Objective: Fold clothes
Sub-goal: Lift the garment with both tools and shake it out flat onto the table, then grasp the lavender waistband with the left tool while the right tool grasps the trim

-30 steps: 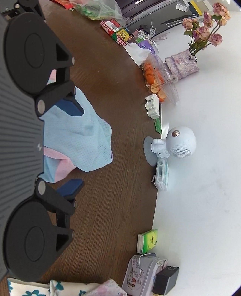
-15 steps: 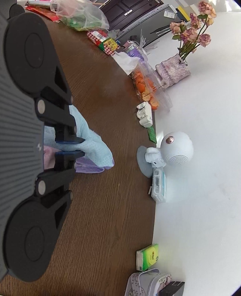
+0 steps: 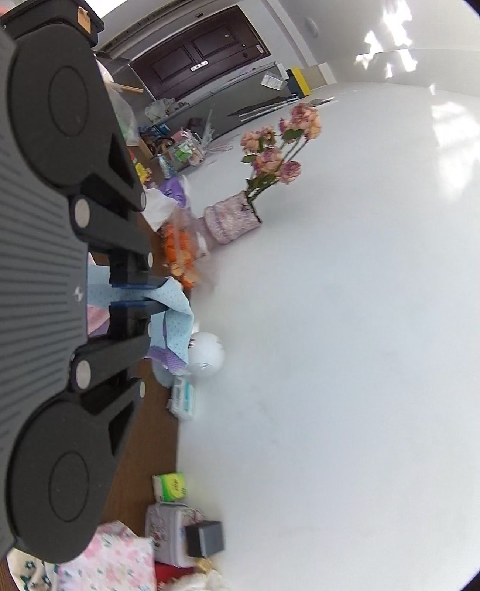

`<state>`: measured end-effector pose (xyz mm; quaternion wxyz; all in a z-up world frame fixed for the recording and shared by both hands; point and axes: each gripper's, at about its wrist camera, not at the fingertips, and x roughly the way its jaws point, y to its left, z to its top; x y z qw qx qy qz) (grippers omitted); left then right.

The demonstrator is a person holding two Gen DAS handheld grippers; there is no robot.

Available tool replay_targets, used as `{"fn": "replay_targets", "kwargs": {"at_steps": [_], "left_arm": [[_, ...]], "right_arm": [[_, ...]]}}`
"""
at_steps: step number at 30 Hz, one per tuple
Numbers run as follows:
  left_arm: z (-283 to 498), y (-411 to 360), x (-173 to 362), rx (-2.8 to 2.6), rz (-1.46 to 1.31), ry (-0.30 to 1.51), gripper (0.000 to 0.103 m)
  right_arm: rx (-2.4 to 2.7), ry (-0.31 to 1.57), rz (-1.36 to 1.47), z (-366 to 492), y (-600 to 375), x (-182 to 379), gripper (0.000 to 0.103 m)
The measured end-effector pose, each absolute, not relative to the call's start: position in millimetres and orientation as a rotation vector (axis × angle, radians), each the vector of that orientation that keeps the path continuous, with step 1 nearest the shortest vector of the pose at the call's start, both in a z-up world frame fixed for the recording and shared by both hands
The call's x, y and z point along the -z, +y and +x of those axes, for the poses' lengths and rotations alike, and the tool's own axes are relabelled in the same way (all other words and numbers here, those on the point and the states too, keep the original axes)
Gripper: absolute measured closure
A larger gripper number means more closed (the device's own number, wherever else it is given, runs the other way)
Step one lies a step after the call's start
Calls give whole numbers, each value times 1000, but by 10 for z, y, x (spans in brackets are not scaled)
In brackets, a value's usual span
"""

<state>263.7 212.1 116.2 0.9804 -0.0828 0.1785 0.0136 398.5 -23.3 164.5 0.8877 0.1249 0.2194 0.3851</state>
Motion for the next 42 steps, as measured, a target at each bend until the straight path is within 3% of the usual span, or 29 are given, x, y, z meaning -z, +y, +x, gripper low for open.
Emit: {"fn": "replay_targets", "kwargs": {"at_steps": [5,9,14,19,21,22,23,24,25,27,29,32,42], "left_arm": [[2244,1899,-2011,8,-106,198,100],[1766,1528,-2097,113,-33,219,99],[1342,1042,-1392,234,20,482,99],[1013,729,-490,329,-18,755,99],[938,665,-298,352,-44,820,98],[898,670,-226,361,-55,845,97],[862,685,-201,364,-63,860,91],[821,700,-211,366,-66,857,81],[774,719,-225,368,-66,846,74],[693,765,-377,365,-68,793,41],[659,842,-556,363,-73,732,30],[838,912,-760,337,-69,682,22],[2467,575,-506,415,189,761,24]], "right_arm": [[-792,290,274,3419,-757,-2315,98],[-777,404,193,2802,-1132,-1973,98],[-755,555,95,2034,-1585,-1506,98],[-742,855,153,1448,-1750,-421,97],[-737,928,187,1201,-1832,-95,94],[-734,947,199,1124,-1892,-29,88],[-730,965,211,1048,-1951,37,70],[-726,984,223,972,-2011,103,60],[-721,993,234,909,-2078,141,55],[-707,942,255,878,-2261,39,54],[-661,864,283,971,-2465,-116,35],[-524,781,206,1199,-2618,-200,29],[-436,823,48,1901,-2582,252,34]]}}
